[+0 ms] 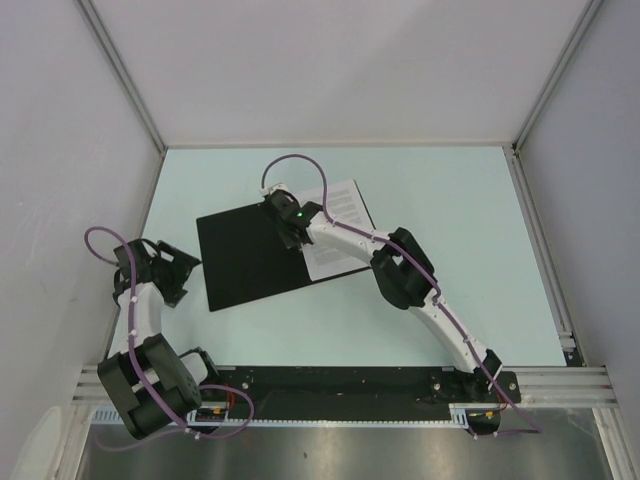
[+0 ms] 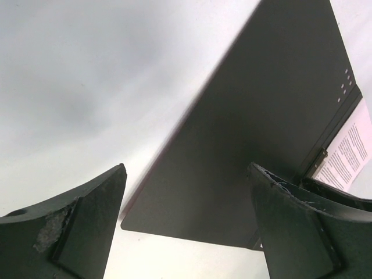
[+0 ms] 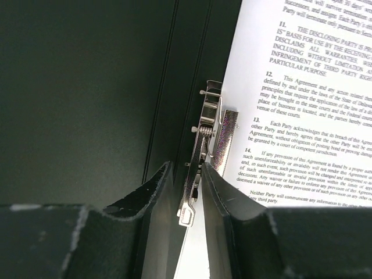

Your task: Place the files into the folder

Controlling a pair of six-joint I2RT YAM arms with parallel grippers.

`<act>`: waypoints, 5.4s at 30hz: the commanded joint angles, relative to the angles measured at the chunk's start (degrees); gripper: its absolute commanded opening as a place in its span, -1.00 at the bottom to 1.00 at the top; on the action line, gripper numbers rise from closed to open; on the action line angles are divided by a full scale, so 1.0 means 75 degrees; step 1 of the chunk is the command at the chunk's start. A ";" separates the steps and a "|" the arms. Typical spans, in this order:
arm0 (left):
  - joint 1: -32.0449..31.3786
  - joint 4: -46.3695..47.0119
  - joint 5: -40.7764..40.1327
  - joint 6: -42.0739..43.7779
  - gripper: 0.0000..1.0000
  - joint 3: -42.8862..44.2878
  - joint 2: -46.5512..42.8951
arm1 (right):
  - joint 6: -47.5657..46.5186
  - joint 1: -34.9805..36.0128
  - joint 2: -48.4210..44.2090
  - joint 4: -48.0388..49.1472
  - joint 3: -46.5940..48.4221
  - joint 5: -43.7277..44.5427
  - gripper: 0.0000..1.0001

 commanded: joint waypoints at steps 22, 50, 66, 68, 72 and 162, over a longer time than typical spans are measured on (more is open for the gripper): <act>-0.1144 0.1166 0.2122 -0.0128 0.82 -0.0153 0.1086 | 0.1644 -0.1069 -0.0446 -0.0528 -0.0099 -0.0149 -1.00; -0.3057 0.4191 0.1888 -0.2612 0.87 -0.2005 0.0394 | 0.1903 -0.1913 -0.1595 -0.0610 -0.0510 -0.0783 -1.00; -0.3080 0.6567 0.1572 -0.3866 0.57 -0.2778 0.1564 | 0.1949 -0.1925 -0.1607 -0.0633 -0.0533 -0.0995 -1.00; -0.3080 0.6896 0.1444 -0.3925 0.37 -0.2837 0.1671 | 0.1949 -0.1936 -0.1619 -0.0598 -0.0580 -0.1041 -1.00; -0.3092 0.6760 0.1139 -0.3470 -0.31 -0.2697 0.1427 | 0.1949 -0.1901 -0.1630 -0.0517 -0.0697 -0.1193 -1.00; -0.6385 0.2362 -0.0480 -0.0925 0.93 0.0888 -0.0956 | 0.3628 -0.3976 -0.7919 0.7540 -1.2510 -0.5642 -0.92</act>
